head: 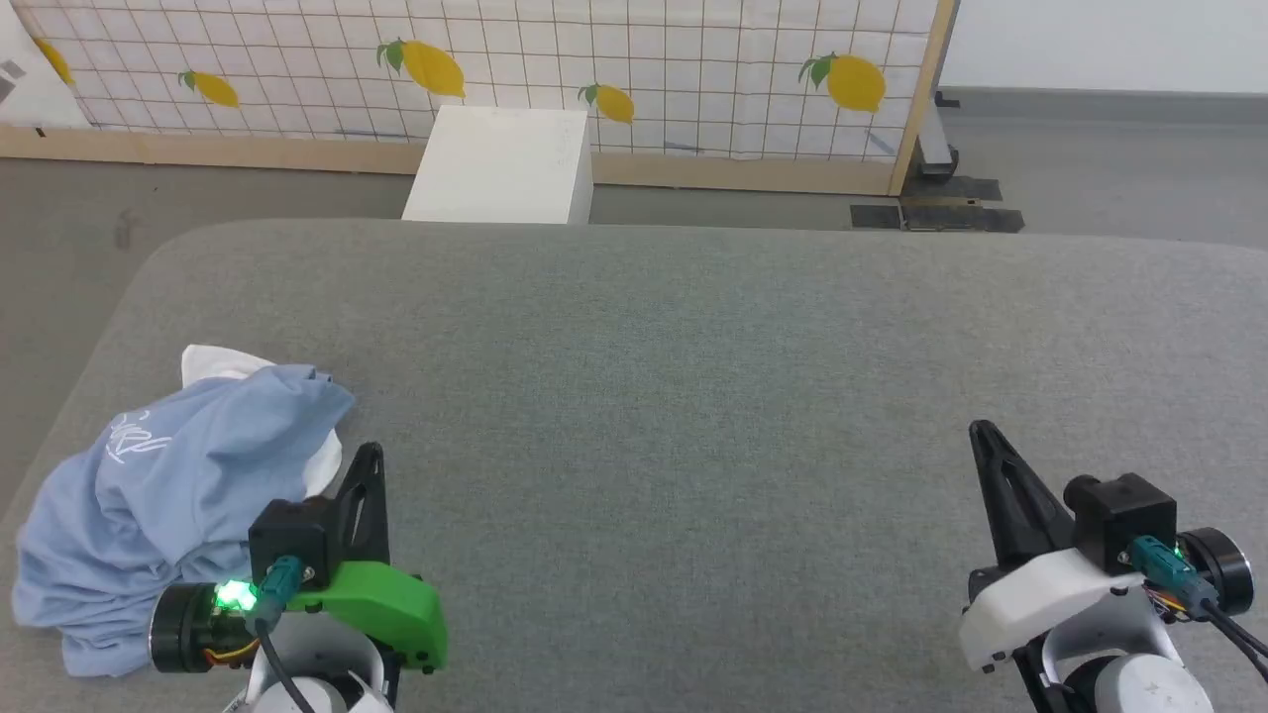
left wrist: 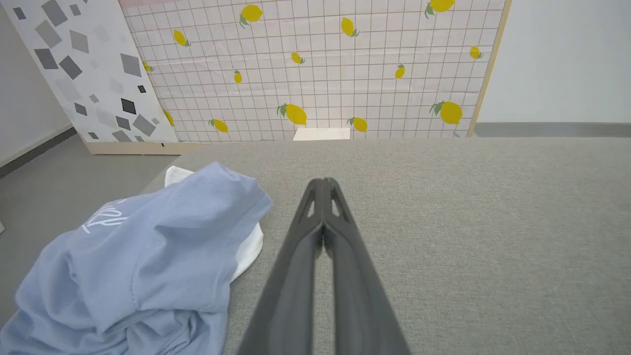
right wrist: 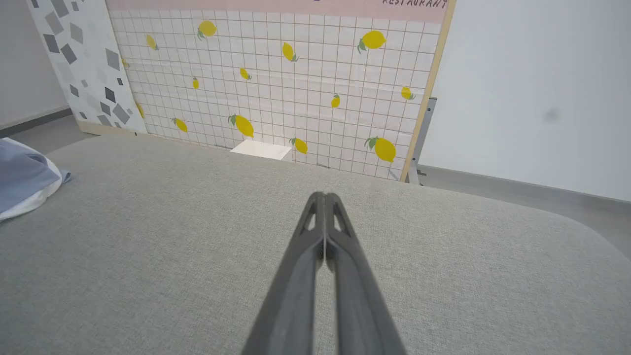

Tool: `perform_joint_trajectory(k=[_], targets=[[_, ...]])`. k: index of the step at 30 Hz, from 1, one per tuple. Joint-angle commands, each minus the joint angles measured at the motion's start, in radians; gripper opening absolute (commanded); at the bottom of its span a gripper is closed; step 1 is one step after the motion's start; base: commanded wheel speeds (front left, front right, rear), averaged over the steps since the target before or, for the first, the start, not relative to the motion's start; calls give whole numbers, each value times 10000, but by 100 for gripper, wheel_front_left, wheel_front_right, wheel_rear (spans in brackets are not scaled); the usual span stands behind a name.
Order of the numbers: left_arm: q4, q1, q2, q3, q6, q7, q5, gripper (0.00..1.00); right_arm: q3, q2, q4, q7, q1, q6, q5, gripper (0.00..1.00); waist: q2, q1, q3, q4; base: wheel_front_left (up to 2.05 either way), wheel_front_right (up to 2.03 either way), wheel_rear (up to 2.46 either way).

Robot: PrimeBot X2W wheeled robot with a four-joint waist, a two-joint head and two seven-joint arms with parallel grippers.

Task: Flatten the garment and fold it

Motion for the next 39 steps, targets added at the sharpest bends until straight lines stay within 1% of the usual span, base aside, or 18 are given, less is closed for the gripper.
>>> perform_joint_trajectory(k=[1, 20, 21, 22, 23, 39], targets=[[-26, 135, -59, 34, -11, 14, 103, 0, 16, 7, -49, -1, 137, -15, -66, 0, 0, 0, 0, 0, 0, 0, 0], [-26, 135, -59, 34, -11, 14, 103, 0, 16, 7, -49, -1, 137, -15, -66, 0, 0, 0, 0, 0, 0, 0, 0], [0, 0, 0, -2, 0, 0, 0, 100, 2, 0, 0, 0, 0, 0, 0, 100, 0, 0, 0, 0, 0, 0, 0], [3, -1, 2, -8, 0, -1, -6, 0, 0, 0, 3, -1, 1, 0, 7, 0, 0, 0, 0, 0, 0, 0, 0], [2, -4, 2, -19, 0, 0, -6, 100, -2, 0, 8, 0, -1, 0, 2, 100, 0, 0, 0, 0, 0, 0, 0], [309, -7, -4, -195, 104, -312, -310, 100, 29, 1, 378, -315, 44, -2, 466, 100, 0, 0, 13, 26, 0, 0, 0]])
